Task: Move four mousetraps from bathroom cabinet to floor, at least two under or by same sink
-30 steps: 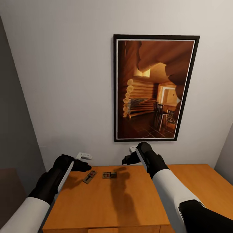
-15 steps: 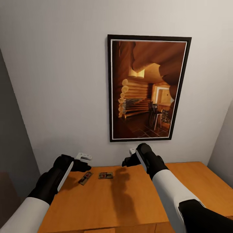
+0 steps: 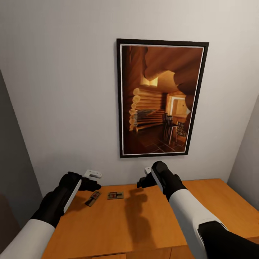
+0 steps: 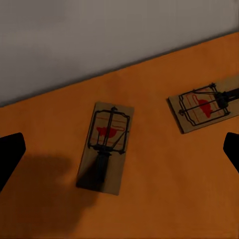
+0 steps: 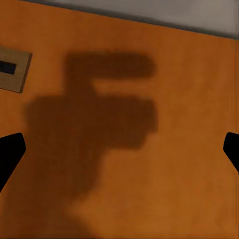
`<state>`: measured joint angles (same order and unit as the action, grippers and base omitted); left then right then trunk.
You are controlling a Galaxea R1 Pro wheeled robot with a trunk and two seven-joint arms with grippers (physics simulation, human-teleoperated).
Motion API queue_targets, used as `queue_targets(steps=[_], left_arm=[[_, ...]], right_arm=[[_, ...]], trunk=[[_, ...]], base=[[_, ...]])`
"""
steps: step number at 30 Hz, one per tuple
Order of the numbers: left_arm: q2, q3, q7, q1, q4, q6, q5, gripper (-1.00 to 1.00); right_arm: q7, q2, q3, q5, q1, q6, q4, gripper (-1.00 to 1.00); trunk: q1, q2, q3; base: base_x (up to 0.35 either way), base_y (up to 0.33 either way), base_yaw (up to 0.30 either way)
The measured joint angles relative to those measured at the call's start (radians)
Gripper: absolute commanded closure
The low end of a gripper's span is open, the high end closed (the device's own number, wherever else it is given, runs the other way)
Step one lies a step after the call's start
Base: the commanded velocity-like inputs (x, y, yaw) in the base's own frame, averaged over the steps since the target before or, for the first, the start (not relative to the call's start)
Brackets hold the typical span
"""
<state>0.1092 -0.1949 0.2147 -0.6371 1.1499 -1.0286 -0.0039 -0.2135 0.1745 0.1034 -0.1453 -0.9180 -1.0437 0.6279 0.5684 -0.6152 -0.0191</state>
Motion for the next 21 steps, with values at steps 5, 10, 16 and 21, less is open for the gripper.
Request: queue_targets(steps=[5, 10, 16, 21], left_arm=[[0.001, 0.001, -0.001, 0.000, -0.004, 0.000, 0.001, -1.00], [0.003, 0.002, 0.000, 0.000, -0.012, 0.000, 0.006, -1.00], [0.004, 0.002, -0.001, 0.000, -0.033, 0.000, 0.004, -1.00], [0.004, 0.003, -0.001, 0.000, -0.041, 0.000, 0.002, -1.00]], right_arm=[[0.003, -0.009, 0.000, 0.001, 0.000, 0.000, -0.001, -1.00], [0.004, -0.025, -0.001, 0.001, 0.000, 0.000, -0.001, -1.00], [0.004, -0.029, -0.002, 0.002, 0.000, 0.000, -0.001, -1.00], [0.004, -0.030, -0.002, 0.002, 0.000, 0.000, -0.001, -1.00]], trunk=[[0.000, 0.000, 0.000], [0.000, 0.000, 0.000], [0.000, 0.000, 0.000], [0.000, 0.000, 0.000]], base=[[0.000, 0.000, -0.004], [0.000, 0.032, -0.001], [0.000, 0.074, 0.000], [0.000, 0.023, 0.000]])
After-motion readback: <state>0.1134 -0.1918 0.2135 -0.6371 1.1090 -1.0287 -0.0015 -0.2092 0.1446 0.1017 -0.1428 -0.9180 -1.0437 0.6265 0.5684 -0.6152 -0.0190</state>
